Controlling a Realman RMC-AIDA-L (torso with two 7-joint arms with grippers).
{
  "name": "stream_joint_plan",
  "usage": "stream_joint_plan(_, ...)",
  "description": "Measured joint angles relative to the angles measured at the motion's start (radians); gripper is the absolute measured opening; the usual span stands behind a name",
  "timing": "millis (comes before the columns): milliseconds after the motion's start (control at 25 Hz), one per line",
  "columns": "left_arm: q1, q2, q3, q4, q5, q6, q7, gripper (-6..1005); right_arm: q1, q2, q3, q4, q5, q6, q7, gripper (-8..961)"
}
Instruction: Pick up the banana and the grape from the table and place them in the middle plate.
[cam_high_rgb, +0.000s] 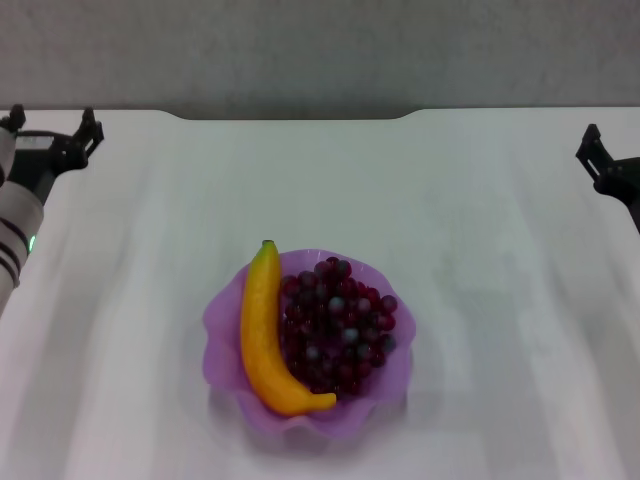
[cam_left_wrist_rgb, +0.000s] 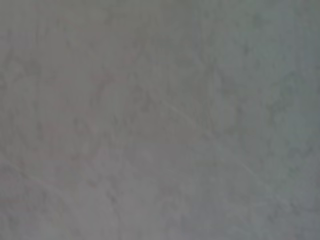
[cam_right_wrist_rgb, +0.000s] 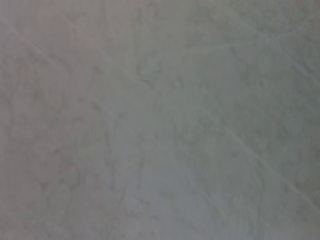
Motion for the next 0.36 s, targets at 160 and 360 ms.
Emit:
stream_joint_plan(160,-0.037,0.031,0.003,-0.051,0.162,-0.027,-0.233,897,0.002,-0.001,0.004,-0.002,0.004,0.003,0.003,878)
stream_joint_plan(360,-0.052,0.049,-0.008,-0.07,0.306,-0.046,-0.329,897,0.006,-0.002,0.005,0.011,0.006,0.005,0.0,878)
